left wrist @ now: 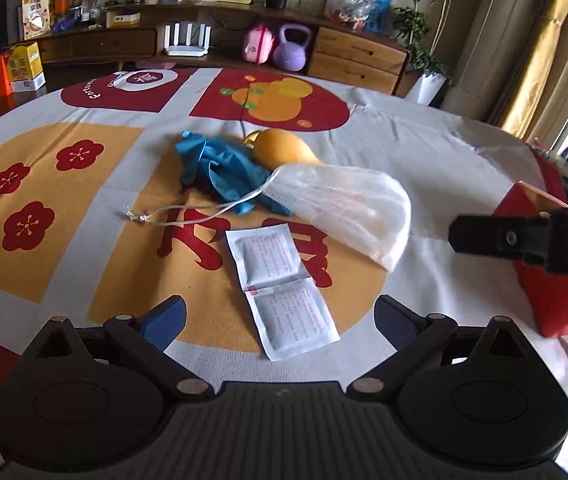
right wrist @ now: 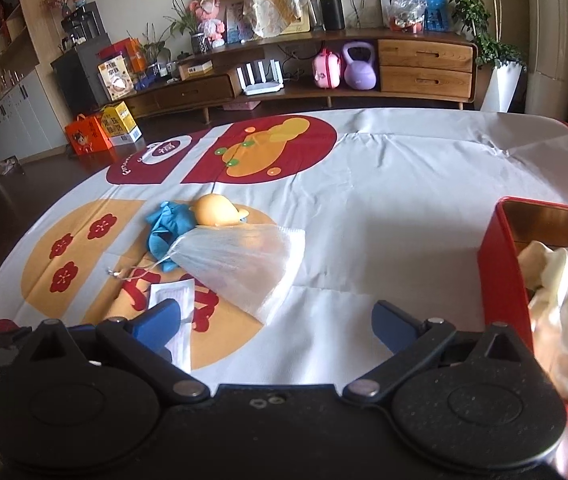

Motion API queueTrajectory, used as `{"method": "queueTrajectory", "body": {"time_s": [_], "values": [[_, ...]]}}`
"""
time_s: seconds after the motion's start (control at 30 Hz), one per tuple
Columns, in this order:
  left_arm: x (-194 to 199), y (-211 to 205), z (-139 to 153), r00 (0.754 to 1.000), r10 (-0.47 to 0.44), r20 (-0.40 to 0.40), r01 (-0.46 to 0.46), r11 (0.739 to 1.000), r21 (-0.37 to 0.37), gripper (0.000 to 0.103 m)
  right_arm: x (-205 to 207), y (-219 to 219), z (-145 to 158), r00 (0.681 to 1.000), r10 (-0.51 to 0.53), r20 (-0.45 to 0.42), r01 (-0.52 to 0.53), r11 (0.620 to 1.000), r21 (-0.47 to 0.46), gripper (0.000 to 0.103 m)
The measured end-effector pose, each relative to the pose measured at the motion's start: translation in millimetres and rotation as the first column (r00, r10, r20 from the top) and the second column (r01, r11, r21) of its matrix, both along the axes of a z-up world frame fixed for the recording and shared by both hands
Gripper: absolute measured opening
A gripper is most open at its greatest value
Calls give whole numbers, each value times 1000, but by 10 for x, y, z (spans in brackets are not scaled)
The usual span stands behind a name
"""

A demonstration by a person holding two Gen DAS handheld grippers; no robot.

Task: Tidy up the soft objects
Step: 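Grasp the paper sachet with the left tool while the right tool grasps the white mesh bag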

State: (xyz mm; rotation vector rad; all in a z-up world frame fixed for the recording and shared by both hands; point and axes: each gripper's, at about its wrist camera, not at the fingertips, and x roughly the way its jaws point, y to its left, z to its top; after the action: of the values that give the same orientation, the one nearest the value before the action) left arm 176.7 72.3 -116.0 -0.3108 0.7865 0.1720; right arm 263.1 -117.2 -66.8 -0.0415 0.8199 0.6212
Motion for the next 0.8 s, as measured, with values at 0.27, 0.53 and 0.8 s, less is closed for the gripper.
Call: {"method": "queueTrajectory", "body": {"time_s": [0.27,0.53,0.8], "values": [[205,-120,-212,997,54,-50,-51,997,53,100,306,269,-199,999,31,-30,-32,999,-38,97],[257,-280,-296,997,64,-38,-58,988,141,99,456,422,-371,997,39,-62,-42,998,-49,79],[246,-377,-294,996,82,-16,-77,976,205,67,520,444,-440,996,27,-82,-29,999,-32,50]]}}
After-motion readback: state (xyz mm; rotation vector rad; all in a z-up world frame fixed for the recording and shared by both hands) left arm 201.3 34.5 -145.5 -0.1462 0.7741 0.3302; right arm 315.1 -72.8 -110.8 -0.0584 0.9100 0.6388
